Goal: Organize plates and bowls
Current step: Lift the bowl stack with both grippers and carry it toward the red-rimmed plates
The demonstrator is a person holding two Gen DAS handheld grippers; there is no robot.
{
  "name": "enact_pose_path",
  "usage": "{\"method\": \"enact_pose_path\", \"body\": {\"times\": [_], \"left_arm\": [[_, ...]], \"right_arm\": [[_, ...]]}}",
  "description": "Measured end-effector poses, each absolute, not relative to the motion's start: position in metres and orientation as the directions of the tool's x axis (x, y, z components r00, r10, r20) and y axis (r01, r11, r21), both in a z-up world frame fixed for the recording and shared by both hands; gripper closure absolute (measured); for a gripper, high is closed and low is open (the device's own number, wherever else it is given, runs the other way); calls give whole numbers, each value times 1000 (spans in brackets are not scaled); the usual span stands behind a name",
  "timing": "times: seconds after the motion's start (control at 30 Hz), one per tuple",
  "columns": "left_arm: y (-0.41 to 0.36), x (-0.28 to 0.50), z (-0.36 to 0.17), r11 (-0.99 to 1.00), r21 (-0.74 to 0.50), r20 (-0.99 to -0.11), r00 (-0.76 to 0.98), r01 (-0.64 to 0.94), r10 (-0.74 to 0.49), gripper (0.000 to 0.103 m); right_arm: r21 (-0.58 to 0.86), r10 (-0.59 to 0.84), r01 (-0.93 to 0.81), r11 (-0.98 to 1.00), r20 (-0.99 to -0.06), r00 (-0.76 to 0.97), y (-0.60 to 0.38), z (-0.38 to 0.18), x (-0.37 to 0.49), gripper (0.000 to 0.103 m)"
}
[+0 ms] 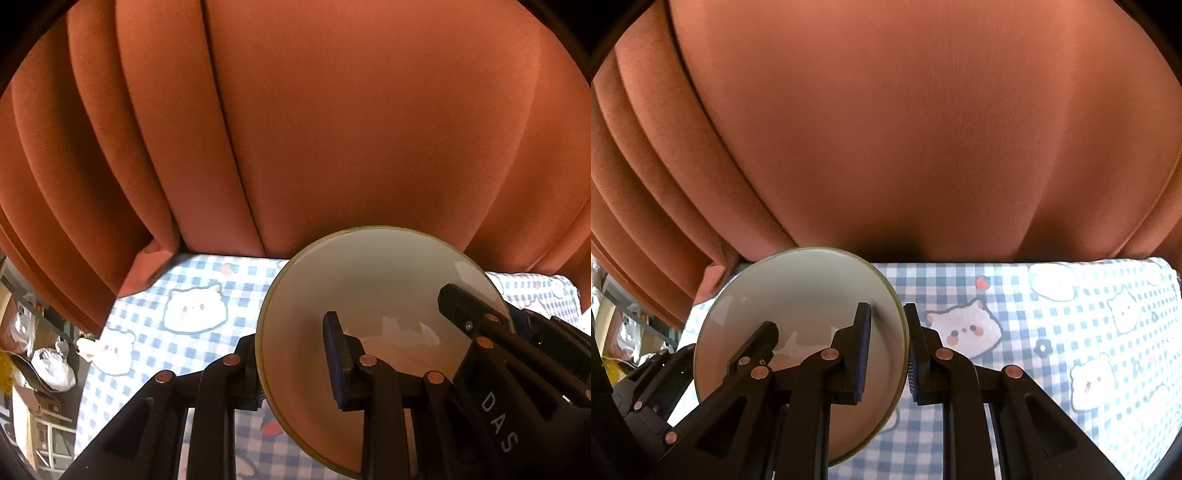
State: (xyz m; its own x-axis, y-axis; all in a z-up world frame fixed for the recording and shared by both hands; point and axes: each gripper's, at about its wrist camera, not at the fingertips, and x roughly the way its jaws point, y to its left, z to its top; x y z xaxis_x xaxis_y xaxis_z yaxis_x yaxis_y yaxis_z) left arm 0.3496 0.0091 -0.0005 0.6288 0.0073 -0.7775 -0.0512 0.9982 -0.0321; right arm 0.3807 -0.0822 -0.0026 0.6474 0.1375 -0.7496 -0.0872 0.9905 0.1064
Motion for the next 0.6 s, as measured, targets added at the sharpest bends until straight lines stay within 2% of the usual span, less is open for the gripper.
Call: {"method": "enact_pose_path", "body": {"times": [0.27, 0.6], "left_arm": [[21, 311, 18, 1000, -16, -769, 639, -17, -2, 78], [5, 271, 25, 996, -48, -761, 642, 81, -89, 78]], "right_arm": [[136, 139, -54, 989, -743, 654, -72, 11, 337, 82], [101, 51, 35, 994, -734, 677, -93, 22, 277, 82]]}}
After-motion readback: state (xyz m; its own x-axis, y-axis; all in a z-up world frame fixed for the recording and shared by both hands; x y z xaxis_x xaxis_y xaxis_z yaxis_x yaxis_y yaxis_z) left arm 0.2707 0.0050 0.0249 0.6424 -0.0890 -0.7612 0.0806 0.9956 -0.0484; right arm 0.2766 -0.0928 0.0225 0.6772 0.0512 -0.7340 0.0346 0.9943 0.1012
